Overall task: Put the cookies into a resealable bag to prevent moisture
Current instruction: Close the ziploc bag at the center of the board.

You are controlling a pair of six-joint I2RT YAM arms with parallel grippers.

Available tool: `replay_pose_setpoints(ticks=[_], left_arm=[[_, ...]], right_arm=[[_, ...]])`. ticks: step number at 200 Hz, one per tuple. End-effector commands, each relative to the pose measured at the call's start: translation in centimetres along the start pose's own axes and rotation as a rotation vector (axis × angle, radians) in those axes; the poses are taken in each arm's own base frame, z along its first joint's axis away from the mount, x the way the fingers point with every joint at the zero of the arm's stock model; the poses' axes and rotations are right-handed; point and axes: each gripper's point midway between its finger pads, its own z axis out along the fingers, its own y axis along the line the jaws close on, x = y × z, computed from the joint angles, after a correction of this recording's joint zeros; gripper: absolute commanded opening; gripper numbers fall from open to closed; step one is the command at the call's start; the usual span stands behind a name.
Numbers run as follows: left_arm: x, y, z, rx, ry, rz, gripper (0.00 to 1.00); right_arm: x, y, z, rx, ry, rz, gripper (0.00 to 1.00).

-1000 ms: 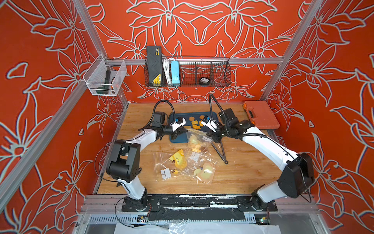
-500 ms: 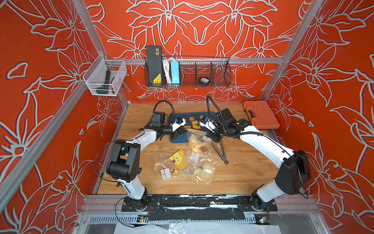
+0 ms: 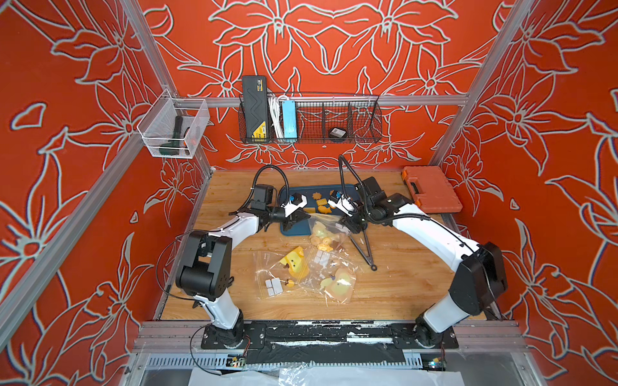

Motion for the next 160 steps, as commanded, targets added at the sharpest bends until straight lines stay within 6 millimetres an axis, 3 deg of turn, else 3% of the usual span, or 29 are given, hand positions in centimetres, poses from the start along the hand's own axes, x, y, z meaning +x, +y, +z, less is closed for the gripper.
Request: replay_pose_setpoints(ticks=[1,6,11,12,29,36,40,43,50,67,73,77,81,86,87,102,108,112,117,123,141,142,148,152,157,159,160], left_arm=[[-1.0,-0.1,0.1,0.026,-0.021,0.031,0.00],[-0.9,-0.1,0.1,0.027,-0.020,0.028,0.00],[-1.0,-0.1,0.1,0.027,-0.020,0.029,0.00],[-1.0,-0.1,0.1,0.027,-0.020,0.029,0.00],[-1.0,-0.1,0.1,0.029,-0.021,0.028,0.00],[-1.0,-0.1,0.1,0.029,-0.021,0.028,0.00],[-1.0,-0.1,0.1,0.029,-0.021,0.027,0.00],[-1.0,-0.1,0.1,0.027,-0.020,0.029,0.00],[-1.0,-0.1,0.1,0.028,-0.022,0.029,0.00],[-1.0,-0.1,0.1,0.027,-0.020,0.028,0.00],[-1.0,-0.1,0.1,0.027,-0.020,0.027,0.00],[-1.0,-0.1,0.1,0.027,-0.020,0.027,0.00],[-1.0,-0.1,0.1,0.028,-0.020,0.025,0.00],[-1.0,-0.1,0.1,0.028,-0.020,0.026,0.00],[-1.0,-0.1,0.1,0.028,-0.020,0.026,0.00],[-1.1,-0.1,0.1,0.031,-0.023,0.028,0.00],[-1.2,-0.1,0.1,0.031,-0.025,0.029,0.00],[-1.2,-0.1,0.1,0.031,-0.025,0.030,0.00],[-1.2,-0.1,0.1,0.033,-0.025,0.028,0.00],[-1.2,-0.1,0.1,0.034,-0.026,0.028,0.00],[-1.2,-0.2,0.1,0.038,-0.028,0.025,0.00],[-1.2,-0.2,0.1,0.038,-0.028,0.025,0.00],[-1.2,-0.2,0.1,0.040,-0.029,0.022,0.00],[-1.2,-0.3,0.1,0.044,-0.030,0.021,0.00],[-1.3,-0.3,0.1,0.047,-0.033,0.020,0.00],[-1.3,-0.3,0.1,0.049,-0.034,0.019,0.00],[-1.3,-0.3,0.1,0.050,-0.034,0.018,0.00]], right_arm=[[-1.0,0.1,0.3,-0.003,-0.024,-0.022,0.39],[-1.2,0.1,0.3,-0.004,-0.031,-0.022,0.29],[-1.3,0.2,0.4,-0.012,-0.032,-0.021,0.01],[-1.3,0.2,0.4,-0.013,-0.032,-0.021,0.00],[-1.4,0.7,0.6,-0.057,-0.018,-0.021,0.00],[-1.6,0.5,0.8,-0.045,-0.017,-0.017,0.32],[-1.6,0.3,0.9,-0.035,-0.020,-0.018,0.36],[-1.6,0.3,1.0,-0.031,-0.020,-0.018,0.31],[-1.7,0.3,1.1,-0.031,-0.024,-0.021,0.00],[-2.0,0.6,1.2,-0.049,-0.032,-0.020,0.00],[-2.2,0.5,1.2,-0.046,-0.039,-0.020,0.31],[-2.3,0.5,1.3,-0.043,-0.045,-0.020,0.36],[-2.3,0.4,1.3,-0.040,-0.049,-0.019,0.28],[-2.4,0.5,1.4,-0.044,-0.052,-0.020,0.00],[-2.4,0.5,1.4,-0.045,-0.052,-0.020,0.00],[-2.5,0.8,1.5,-0.069,-0.043,-0.019,0.00],[-2.5,0.8,1.6,-0.068,-0.045,-0.018,0.22],[-2.5,0.8,1.7,-0.070,-0.047,-0.018,0.26],[-2.7,0.9,1.8,-0.074,-0.055,-0.022,0.21],[-2.7,1.0,1.9,-0.080,-0.059,-0.023,0.00],[-2.9,1.2,2.0,-0.097,-0.060,-0.020,0.00],[-2.9,1.2,2.0,-0.096,-0.060,-0.020,0.01],[-3.1,1.0,2.1,-0.087,-0.068,-0.017,0.28],[-3.2,1.0,2.2,-0.081,-0.075,-0.018,0.32],[-3.3,0.9,2.2,-0.075,-0.083,-0.017,0.25],[-3.4,0.9,2.2,-0.076,-0.086,-0.017,0.18],[-3.4,0.9,2.2,-0.076,-0.087,-0.017,0.09]])
